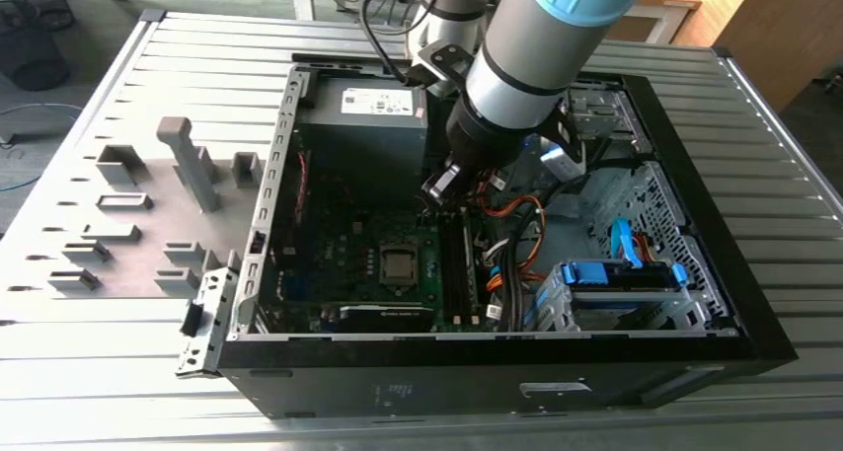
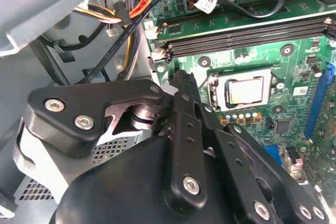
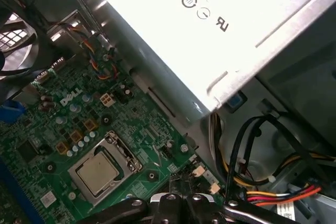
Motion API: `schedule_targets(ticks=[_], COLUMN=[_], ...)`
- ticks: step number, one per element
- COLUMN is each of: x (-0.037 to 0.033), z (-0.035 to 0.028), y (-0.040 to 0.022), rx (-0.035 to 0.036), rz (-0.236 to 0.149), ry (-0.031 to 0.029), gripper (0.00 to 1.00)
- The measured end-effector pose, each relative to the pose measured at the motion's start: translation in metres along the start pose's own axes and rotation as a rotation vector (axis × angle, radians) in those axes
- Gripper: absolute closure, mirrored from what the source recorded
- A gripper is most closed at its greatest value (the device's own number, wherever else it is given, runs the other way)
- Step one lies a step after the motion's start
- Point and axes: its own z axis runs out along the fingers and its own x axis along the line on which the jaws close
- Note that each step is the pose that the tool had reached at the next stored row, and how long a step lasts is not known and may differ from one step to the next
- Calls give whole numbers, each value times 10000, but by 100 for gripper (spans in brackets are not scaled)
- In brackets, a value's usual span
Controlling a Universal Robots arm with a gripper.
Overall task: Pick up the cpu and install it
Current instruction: 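Install the first cpu locking lever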
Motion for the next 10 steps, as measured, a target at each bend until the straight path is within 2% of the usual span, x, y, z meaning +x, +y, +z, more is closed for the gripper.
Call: schedule_targets(ticks=[10], x=[42], z=[76], y=[101], rx=[64], rz=[-18], ry=[-59], gripper=[89])
